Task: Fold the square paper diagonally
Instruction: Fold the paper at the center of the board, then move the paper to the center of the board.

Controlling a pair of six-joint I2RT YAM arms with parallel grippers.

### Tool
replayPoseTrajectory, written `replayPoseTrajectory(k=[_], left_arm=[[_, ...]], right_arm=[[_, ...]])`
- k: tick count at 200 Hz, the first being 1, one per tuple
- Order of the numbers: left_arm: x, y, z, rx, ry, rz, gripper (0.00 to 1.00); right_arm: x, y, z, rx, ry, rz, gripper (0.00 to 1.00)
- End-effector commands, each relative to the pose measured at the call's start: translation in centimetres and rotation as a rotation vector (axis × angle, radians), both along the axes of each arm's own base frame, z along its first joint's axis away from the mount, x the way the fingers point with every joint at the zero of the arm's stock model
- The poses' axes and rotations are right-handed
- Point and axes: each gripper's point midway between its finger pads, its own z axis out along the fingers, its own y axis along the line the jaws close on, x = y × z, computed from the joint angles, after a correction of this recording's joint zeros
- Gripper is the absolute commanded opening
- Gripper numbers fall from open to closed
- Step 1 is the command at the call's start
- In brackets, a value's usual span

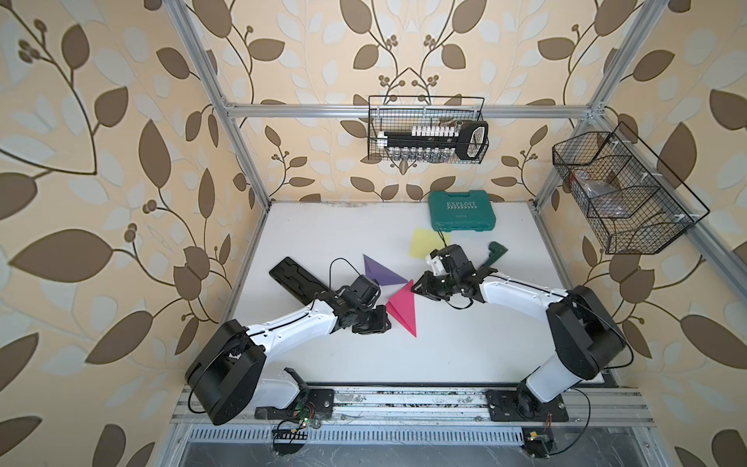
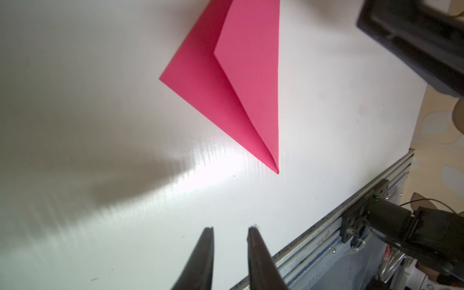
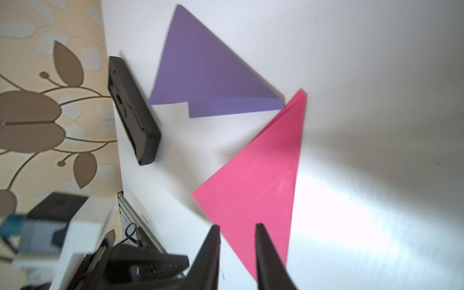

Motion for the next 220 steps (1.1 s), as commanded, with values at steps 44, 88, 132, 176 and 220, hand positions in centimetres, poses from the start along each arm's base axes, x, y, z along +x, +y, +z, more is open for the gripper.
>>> replayPoseTrajectory(k=[44, 88, 132, 176, 220], left_arm=[[3.6, 2.5, 4.4, 0.001, -0.073, 0.04, 0.39], [6.5, 2.8, 5.9, -0.009, -0.096, 0.079, 0.49], [9.4, 1.8, 7.7, -0.021, -0.117, 0.076, 0.51], [11.5, -0.5, 8.6, -0.092, -0.09, 0.064, 0.47], [11.1, -3.4, 8.7, -0.129, -0.079, 0.015, 0.33]], right_arm=[[-1.0, -4.5, -0.9, -0.121, 0.04, 0.037, 0.37], [-1.8, -4.2, -2.8, -0.125, 0.115, 0.11, 0.48], [-0.8, -4.3, -2.8, -0.126, 0.109, 0.089, 0.47], [1.4, -8.2, -2.7, -0.116, 0.139, -0.083, 0.48], [5.6, -11.8, -0.9, -0.13, 0.068, -0.111, 0.61]])
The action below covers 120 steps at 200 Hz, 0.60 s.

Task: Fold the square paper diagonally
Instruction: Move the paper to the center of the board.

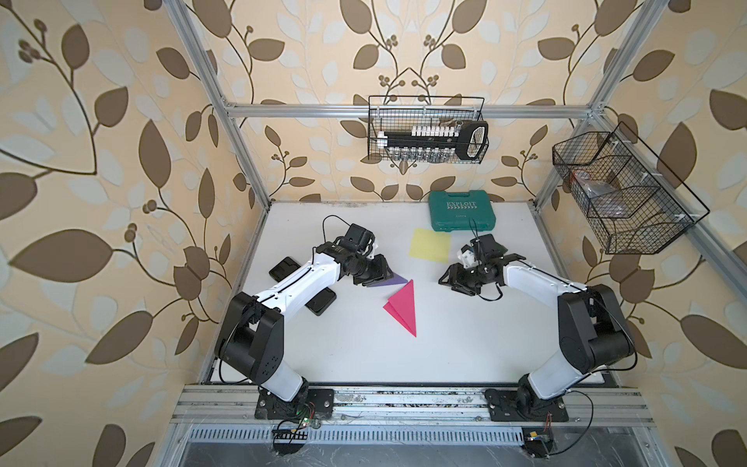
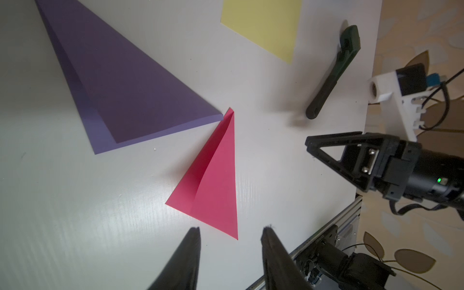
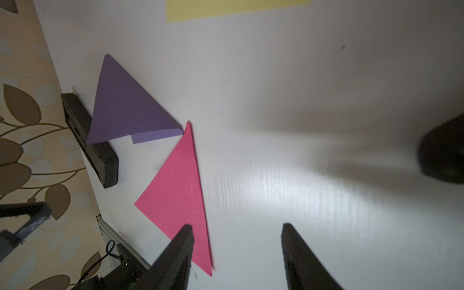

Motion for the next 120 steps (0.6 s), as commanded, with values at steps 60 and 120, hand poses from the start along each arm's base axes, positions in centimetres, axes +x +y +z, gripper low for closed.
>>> replayPoseTrajectory(k=[60, 120], left_arm=[[-2.1, -6.9, -2.6, -0.04, 0.072, -0.13, 0.0], [-2.6, -6.9, -7.6, 0.006, 0.151, -0.138, 0.0]], right_arm=[[9.7, -1.0, 2.7, -0.061, -0.169, 0.033, 0.08], [15.5, -0.4, 0.2, -0.052, -0.171, -0.02, 0.0]])
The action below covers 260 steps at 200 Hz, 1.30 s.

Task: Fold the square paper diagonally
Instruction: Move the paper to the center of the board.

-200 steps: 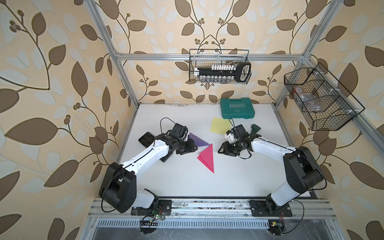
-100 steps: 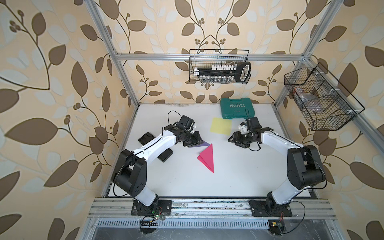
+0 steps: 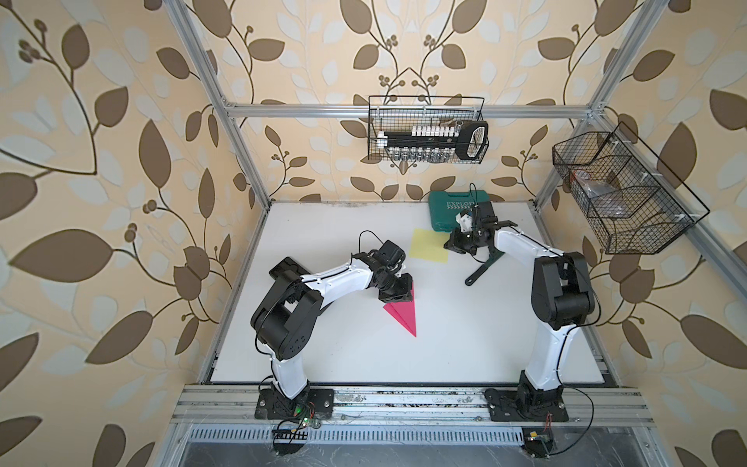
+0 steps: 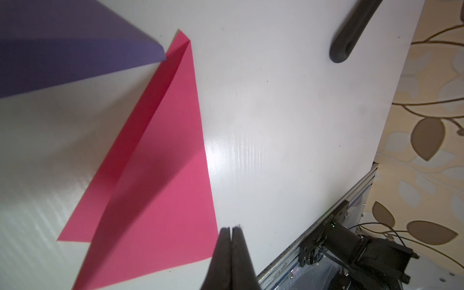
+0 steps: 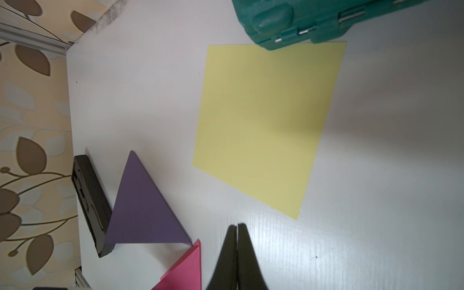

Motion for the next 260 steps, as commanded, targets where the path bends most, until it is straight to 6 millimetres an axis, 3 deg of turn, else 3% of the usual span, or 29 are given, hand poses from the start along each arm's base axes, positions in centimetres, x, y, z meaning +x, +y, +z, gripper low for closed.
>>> replayPoseTrajectory(k=[1, 64, 97, 118, 188, 260], left_arm=[[0.2, -0.1, -0.8, -0.005, -0.005, -0.006, 0.0], [-0.2, 2.4, -5.1, 0.09, 0.068, 0.034, 0.0], [-0.2, 3.6, -5.7, 0.12, 0.066, 0.043, 0.0], [-0.2, 4.7, -5.9, 0.138, 0.067, 0.059, 0.0], [2.0, 11.9, -6.6, 0.215, 0.078, 0.215, 0.0], [6.7, 18.9, -5.3, 0.222, 0.059, 0.433, 0.0]], right_arm=[[2.0, -0.1, -0.7, 0.005, -0.005, -0.036, 0.0], [4.4, 0.0, -4.1, 0.01, 0.053, -0.101, 0.0], [3.8, 0.2, -6.0, -0.009, 0.109, -0.098, 0.0], [2.5, 0.2, -7.3, -0.029, 0.169, -0.088, 0.0], [-5.6, 0.6, -9.0, -0.123, 0.279, -0.011, 0.0], [-18.4, 3.4, -8.5, -0.175, 0.31, 0.21, 0.0]])
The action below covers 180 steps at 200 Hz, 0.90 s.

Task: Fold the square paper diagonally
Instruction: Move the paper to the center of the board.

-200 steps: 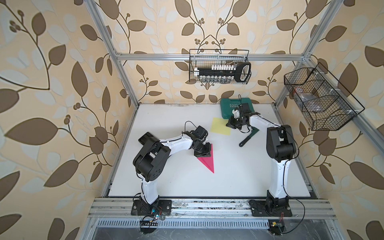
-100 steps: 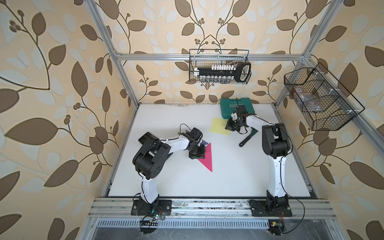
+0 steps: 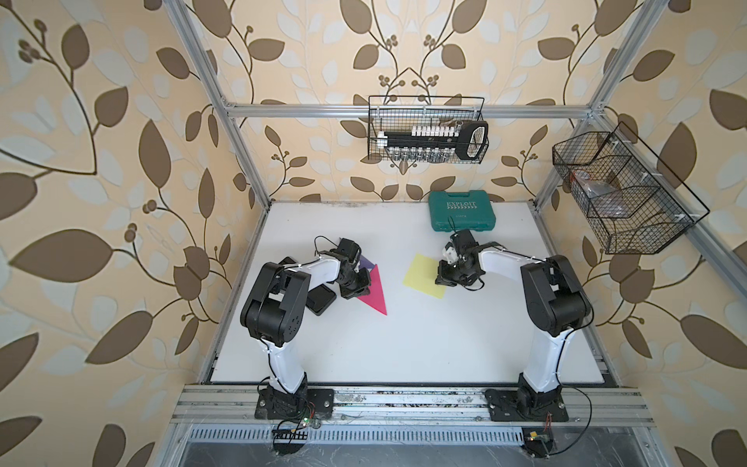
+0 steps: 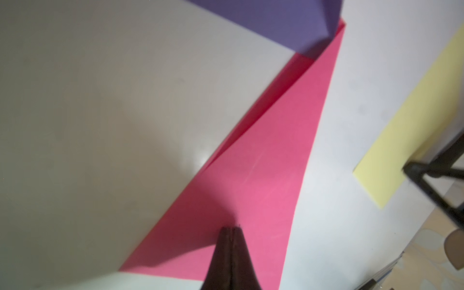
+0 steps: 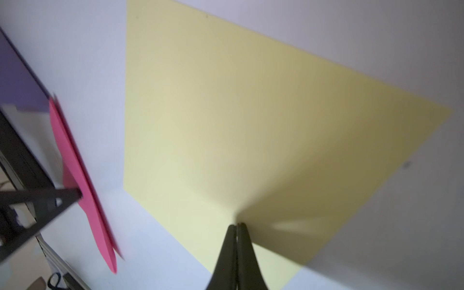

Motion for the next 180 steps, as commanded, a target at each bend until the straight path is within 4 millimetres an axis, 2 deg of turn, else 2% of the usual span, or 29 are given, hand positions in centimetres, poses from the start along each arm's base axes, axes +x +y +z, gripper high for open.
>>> replayPoseTrajectory(k=[1, 16, 27, 38, 59, 69, 87, 100, 115, 135, 180], left_arm=[[1.0, 3.3, 0.5, 0.071, -0.007, 0.069, 0.0], [1.3, 3.0, 0.9, 0.047, -0.025, 0.06, 0.0], [1.3, 2.3, 1.3, 0.008, -0.035, 0.047, 0.03], [1.4, 1.6, 2.0, -0.035, -0.061, 0.032, 0.12], [0.9, 0.1, 4.2, -0.066, -0.122, -0.02, 0.27], [0.7, -1.0, 5.8, -0.079, -0.163, -0.063, 0.34], [0.3, -3.2, 8.6, -0.092, -0.242, -0.151, 0.42], [0.1, -4.9, 10.6, -0.113, -0.302, -0.215, 0.44], [0.0, -6.8, 12.0, -0.151, -0.356, -0.291, 0.47], [-0.4, -8.8, 12.1, -0.198, -0.342, -0.361, 0.48], [-2.2, -12.6, 11.0, -0.219, -0.264, -0.472, 0.52]], right_arm=[[-5.2, -0.5, -1.5, -0.064, 0.07, 0.083, 0.0], [-7.7, -0.7, -1.2, -0.083, 0.078, 0.128, 0.0], [-8.7, -1.1, -0.6, -0.08, 0.066, 0.136, 0.0], [-8.8, -1.2, 0.4, -0.063, 0.035, 0.14, 0.0], [-7.9, -0.8, 3.1, 0.022, -0.026, 0.135, 0.0], [-7.3, -0.7, 4.5, 0.067, -0.06, 0.132, 0.11], [-6.3, -1.0, 6.6, 0.119, -0.094, 0.114, 0.25], [-5.8, -1.2, 7.7, 0.147, -0.099, 0.104, 0.33], [-5.6, -1.7, 8.6, 0.153, -0.089, 0.09, 0.43], [-5.5, -2.4, 9.3, 0.144, -0.072, 0.066, 0.6], [-7.6, -2.7, 8.6, 0.176, -0.052, 0.019, 0.78]])
